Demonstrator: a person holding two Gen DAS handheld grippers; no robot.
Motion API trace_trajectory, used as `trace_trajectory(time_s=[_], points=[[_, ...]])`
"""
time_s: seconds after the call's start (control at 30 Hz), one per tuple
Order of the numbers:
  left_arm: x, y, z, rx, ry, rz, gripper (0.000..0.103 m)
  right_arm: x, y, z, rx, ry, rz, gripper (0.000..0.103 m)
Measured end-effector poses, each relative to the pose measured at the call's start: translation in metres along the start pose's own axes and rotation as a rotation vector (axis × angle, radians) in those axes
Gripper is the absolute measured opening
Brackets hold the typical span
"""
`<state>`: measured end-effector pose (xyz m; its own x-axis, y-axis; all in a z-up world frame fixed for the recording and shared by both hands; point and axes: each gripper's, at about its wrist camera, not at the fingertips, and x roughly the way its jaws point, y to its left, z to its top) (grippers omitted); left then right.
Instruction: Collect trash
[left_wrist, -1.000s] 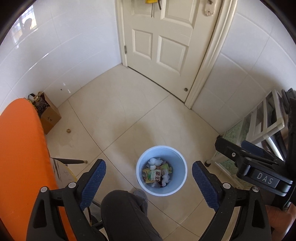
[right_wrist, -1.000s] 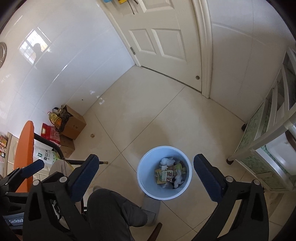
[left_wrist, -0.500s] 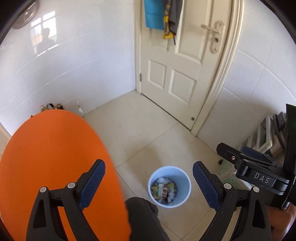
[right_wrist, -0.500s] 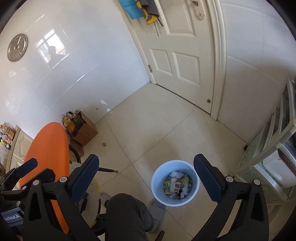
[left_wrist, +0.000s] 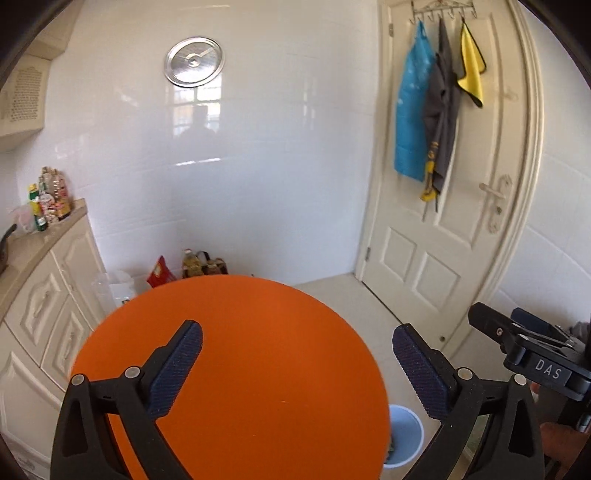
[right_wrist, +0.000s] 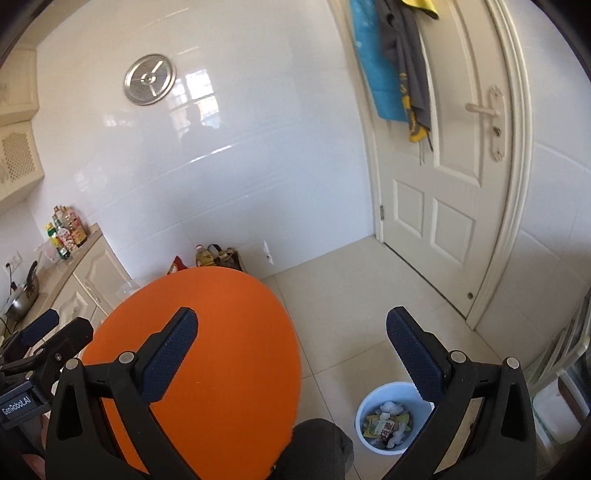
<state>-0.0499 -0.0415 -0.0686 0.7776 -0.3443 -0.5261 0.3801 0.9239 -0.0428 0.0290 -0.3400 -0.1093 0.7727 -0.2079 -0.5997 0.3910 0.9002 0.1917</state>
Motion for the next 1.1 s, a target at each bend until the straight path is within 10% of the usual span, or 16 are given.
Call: trace_trajectory(time_s=[0.53,1.1], points=[[-0.198,0.047,-0.076,-0.104,-0.174,0.344,0.102,-0.056,0.176,-0.018,-0.253,-0.122,0.160,0.103],[-0.207,0.048,-0.078,-0.179,-0.174,0.323,0.102,-0.067,0.181,-0.035,-0.317,-0.130,0.142,0.103]])
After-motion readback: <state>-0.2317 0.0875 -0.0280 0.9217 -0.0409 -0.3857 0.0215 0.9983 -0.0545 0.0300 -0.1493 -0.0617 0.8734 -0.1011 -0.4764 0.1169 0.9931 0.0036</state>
